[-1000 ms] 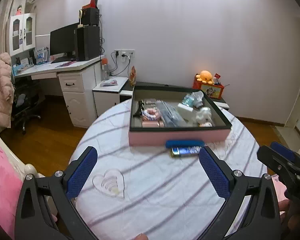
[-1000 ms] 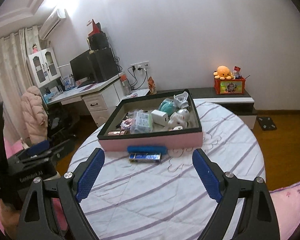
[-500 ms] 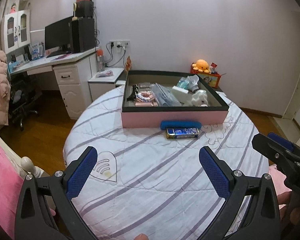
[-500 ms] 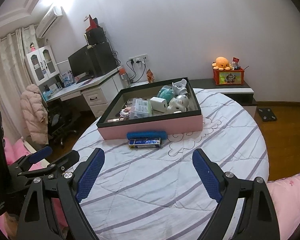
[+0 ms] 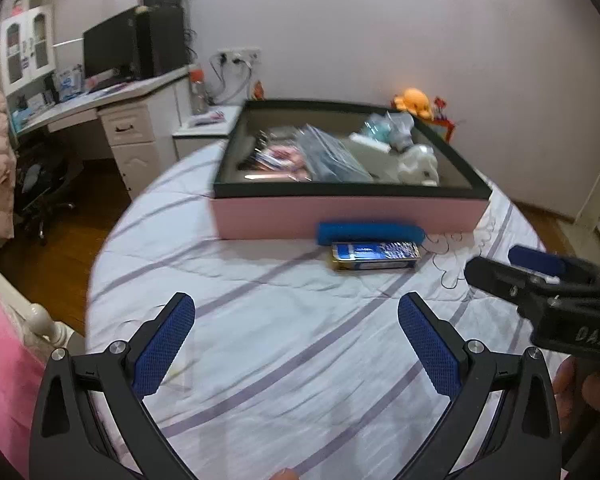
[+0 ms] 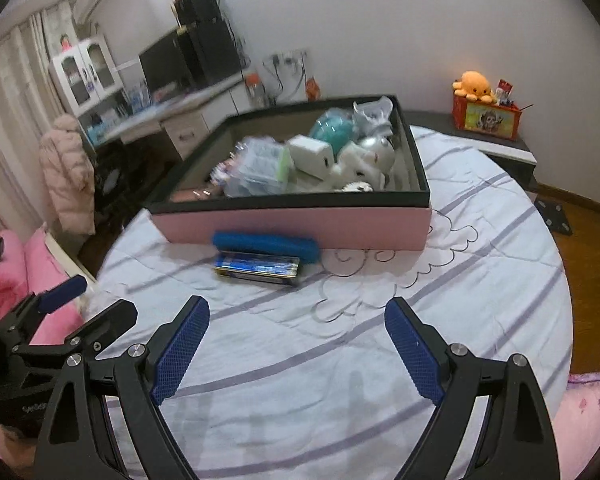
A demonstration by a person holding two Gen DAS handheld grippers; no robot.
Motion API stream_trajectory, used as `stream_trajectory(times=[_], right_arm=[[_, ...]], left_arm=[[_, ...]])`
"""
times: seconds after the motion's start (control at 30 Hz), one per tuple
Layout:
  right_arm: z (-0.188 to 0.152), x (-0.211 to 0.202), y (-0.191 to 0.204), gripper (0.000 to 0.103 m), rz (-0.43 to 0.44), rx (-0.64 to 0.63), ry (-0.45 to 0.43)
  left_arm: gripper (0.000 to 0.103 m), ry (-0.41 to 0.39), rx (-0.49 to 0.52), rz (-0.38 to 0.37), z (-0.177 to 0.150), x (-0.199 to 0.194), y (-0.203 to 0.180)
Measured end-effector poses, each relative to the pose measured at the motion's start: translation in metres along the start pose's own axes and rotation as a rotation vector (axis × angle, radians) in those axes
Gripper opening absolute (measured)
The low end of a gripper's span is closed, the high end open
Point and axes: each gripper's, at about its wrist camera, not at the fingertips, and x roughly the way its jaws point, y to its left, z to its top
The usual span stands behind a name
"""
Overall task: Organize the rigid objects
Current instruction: 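Withdraw both tools from the box back over the bed, then grasp the blue-gold box with the left tool while the right tool grasps the blue highlighter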
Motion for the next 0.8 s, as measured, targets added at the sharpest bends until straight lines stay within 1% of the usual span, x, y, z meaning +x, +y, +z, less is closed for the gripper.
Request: stream_trajectory(times=[0.1, 0.2, 0.33, 0.47, 0.6, 0.73, 0.8], right_arm=[[0.005, 0.006, -0.013, 0.091, 0.025, 0.021, 0.003], [0.009, 0.007, -0.024, 0.091, 0.022, 0.04, -0.002], [0.011, 0.011, -0.039, 0.091, 0.013, 0.066, 0.001], [0.011, 0.016, -0.046, 0.091, 0.014, 0.07, 0.007], [0.012, 0.024, -0.049, 0.091, 0.012, 0.062, 0.025], [0.012, 0.03, -0.052, 0.091, 0.029, 0.074, 0.029], [0.013, 0.03, -0.052, 0.091, 0.024, 0.077, 0.027]], left_arm=[[0.103, 0.035, 0.03, 0.005, 0.006, 0.024, -0.019], [0.103, 0.07, 0.042, 0.01, 0.013, 0.047, -0.034], [0.103, 0.129, 0.035, 0.015, 0.022, 0.077, -0.048], [0.103, 0.186, 0.025, -0.01, 0.025, 0.098, -0.058], [0.103, 0.183, 0.057, 0.022, 0.027, 0.103, -0.071], [0.103, 0.186, 0.053, 0.018, 0.029, 0.104, -0.073], [0.103, 0.184, 0.046, 0.018, 0.029, 0.106, -0.071]])
